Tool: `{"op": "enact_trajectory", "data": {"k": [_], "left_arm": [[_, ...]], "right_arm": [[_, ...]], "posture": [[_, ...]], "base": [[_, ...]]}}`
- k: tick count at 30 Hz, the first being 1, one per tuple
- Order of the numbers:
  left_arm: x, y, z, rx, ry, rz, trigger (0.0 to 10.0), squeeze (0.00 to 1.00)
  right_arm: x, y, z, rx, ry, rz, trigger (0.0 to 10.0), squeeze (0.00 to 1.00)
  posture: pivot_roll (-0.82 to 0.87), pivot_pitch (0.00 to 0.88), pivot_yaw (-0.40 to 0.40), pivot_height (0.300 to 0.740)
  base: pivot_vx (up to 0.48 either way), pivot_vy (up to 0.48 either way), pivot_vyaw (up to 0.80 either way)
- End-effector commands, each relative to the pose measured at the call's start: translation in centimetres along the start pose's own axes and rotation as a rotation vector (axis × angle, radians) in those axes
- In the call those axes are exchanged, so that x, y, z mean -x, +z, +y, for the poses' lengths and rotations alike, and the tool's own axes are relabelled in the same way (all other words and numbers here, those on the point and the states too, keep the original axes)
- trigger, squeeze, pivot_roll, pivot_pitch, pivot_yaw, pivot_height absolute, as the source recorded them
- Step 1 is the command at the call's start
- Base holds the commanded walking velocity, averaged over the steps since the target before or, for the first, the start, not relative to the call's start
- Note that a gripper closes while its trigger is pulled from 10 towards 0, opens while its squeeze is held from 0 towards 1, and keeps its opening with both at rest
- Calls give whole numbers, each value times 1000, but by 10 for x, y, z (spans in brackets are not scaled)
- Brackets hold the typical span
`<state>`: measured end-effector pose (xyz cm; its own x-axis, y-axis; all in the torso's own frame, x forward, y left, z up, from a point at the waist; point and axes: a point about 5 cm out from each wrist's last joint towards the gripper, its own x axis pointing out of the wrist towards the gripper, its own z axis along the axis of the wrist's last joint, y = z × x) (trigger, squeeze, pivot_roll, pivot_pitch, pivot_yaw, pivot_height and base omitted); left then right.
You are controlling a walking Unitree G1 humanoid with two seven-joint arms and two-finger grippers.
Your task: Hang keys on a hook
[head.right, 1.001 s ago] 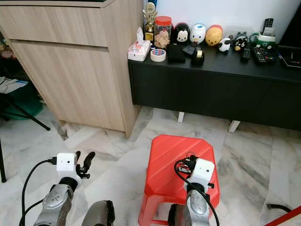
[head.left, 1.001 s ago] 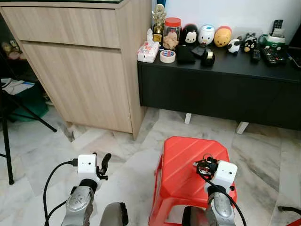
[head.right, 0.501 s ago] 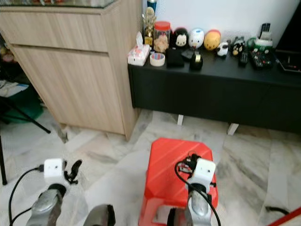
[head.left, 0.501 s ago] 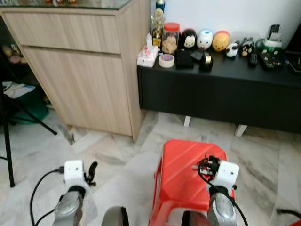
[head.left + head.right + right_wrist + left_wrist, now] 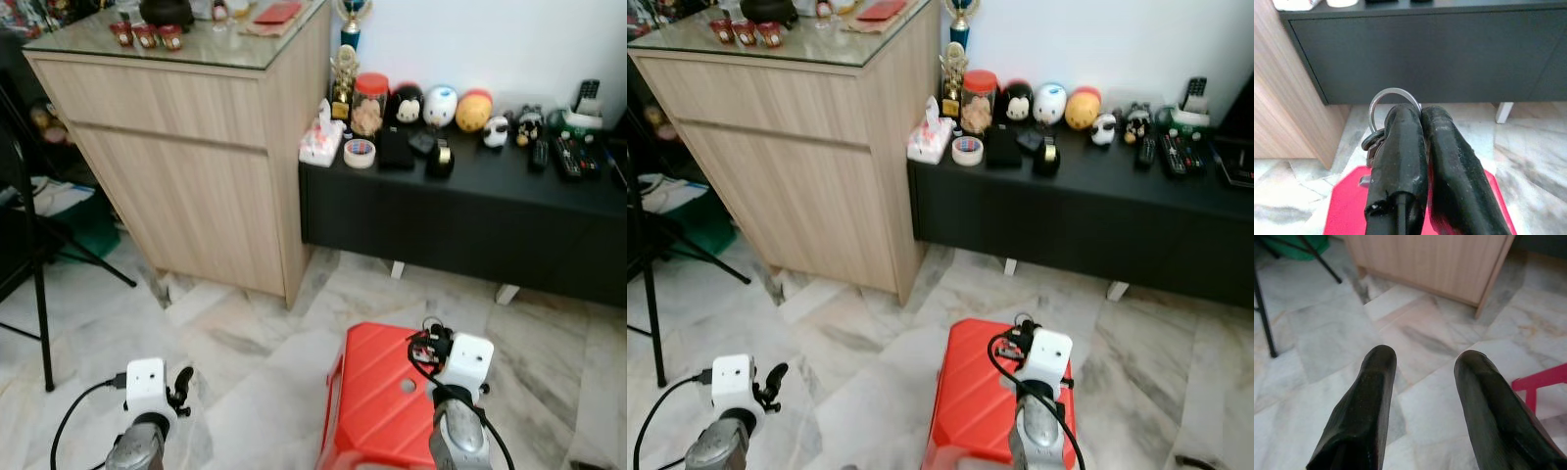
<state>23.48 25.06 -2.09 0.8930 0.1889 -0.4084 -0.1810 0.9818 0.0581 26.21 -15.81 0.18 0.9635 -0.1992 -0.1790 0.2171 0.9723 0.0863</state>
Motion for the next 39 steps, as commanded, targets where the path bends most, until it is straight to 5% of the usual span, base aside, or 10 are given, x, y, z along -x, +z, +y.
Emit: {"op": "enact_trajectory", "data": {"k": [1, 15, 39], "left_arm": [[4, -11, 5, -18, 16, 53, 10000, 0], [21, -46, 8, -21, 54, 223, 10000, 0], [34, -67, 3, -10, 63, 306, 10000, 0]], "right_arm": [[-2, 5, 2, -1, 7, -22, 10000, 0], [-4, 3, 4, -23, 4, 15, 10000, 0], [-8, 4, 5, -35, -2, 33, 10000, 0]], "posture": [[71, 0, -36, 716], [67, 0, -46, 740], [60, 0, -46, 740]], "base": [[0, 0, 0], [0, 0, 0], [-170, 0, 0]]}}
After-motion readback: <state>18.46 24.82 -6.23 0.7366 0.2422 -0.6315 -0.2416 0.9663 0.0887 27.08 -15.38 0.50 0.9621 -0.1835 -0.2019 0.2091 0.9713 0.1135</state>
